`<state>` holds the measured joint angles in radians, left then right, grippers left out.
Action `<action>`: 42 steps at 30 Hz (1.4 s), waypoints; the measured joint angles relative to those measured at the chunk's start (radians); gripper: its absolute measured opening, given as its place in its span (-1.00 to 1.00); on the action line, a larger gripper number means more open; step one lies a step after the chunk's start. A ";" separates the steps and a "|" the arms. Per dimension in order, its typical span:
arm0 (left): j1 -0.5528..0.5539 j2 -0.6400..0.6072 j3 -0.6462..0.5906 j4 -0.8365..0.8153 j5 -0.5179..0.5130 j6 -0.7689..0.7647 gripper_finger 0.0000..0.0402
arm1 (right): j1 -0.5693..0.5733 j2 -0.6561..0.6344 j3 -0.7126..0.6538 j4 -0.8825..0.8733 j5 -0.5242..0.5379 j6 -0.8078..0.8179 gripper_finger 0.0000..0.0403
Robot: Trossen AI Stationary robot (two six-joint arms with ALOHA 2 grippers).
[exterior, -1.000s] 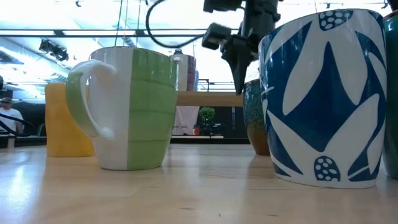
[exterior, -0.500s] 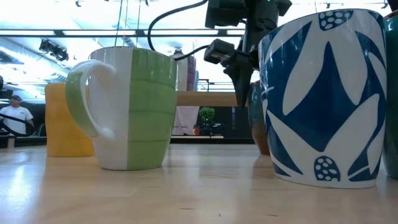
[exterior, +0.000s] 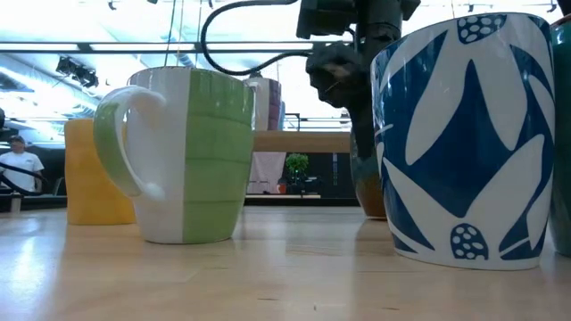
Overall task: Place coffee mugs
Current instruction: Put the blue patterned mug on the shelf
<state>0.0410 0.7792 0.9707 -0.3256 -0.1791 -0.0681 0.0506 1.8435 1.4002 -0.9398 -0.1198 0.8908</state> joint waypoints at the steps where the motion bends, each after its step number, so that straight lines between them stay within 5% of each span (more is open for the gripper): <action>1: 0.000 0.000 0.000 0.000 0.000 0.000 -0.41 | 0.001 0.000 0.000 -0.007 -0.012 -0.055 -0.77; 12: 0.000 0.000 0.000 0.000 0.000 0.000 -0.41 | 0.046 0.005 -0.002 -0.102 -0.061 -0.713 -0.65; 20: 0.000 0.000 0.000 0.000 0.000 0.000 -0.41 | 0.110 0.003 -0.002 -0.182 0.036 -0.936 -0.75; 27: 0.000 0.000 0.000 0.000 0.000 0.000 -0.41 | 0.126 0.003 -0.002 -0.194 0.069 -0.973 -0.56; 34: 0.000 0.000 0.000 0.000 0.000 0.000 -0.41 | 0.109 0.003 -0.002 -0.208 -0.008 -0.949 -0.24; 42: 0.000 0.000 0.000 0.000 0.000 -0.005 -0.41 | 0.108 -0.020 0.021 -0.235 -0.004 -0.700 0.10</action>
<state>0.0410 0.7792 0.9707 -0.3260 -0.1791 -0.0727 0.1585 1.8236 1.4210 -1.1752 -0.1235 0.1910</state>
